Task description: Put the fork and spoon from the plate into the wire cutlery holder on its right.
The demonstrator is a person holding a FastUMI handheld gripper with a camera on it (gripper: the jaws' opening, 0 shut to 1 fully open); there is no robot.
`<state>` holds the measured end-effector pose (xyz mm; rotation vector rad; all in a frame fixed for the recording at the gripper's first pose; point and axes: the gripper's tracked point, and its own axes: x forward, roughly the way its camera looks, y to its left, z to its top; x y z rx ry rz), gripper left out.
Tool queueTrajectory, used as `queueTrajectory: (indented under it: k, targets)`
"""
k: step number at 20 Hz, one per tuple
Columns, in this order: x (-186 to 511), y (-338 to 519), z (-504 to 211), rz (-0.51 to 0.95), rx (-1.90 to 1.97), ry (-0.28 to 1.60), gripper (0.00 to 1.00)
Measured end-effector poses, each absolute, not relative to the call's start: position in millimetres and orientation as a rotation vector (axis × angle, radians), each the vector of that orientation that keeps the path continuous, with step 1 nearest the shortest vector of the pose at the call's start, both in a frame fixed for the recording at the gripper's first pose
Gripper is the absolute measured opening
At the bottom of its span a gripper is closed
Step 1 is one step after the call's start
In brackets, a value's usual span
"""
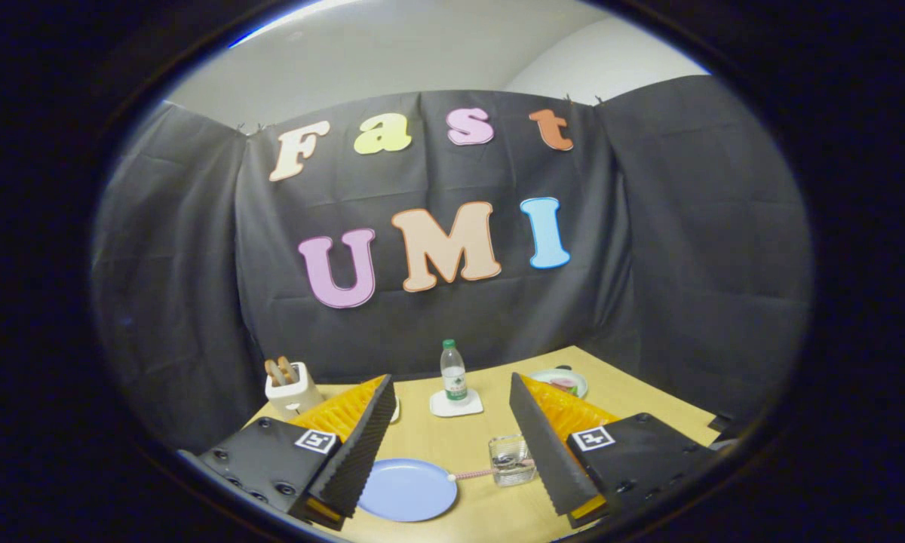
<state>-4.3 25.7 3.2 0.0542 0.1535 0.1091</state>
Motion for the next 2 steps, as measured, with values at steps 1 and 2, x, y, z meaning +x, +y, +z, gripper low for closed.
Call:
queueTrajectory:
  k: [1,2]
  targets:
    - [-6.1,23.4,6.5,0.103,0.059,0.147,0.97]
    - [-8.4,19.7,9.8,0.095,0.055,0.14,0.97]
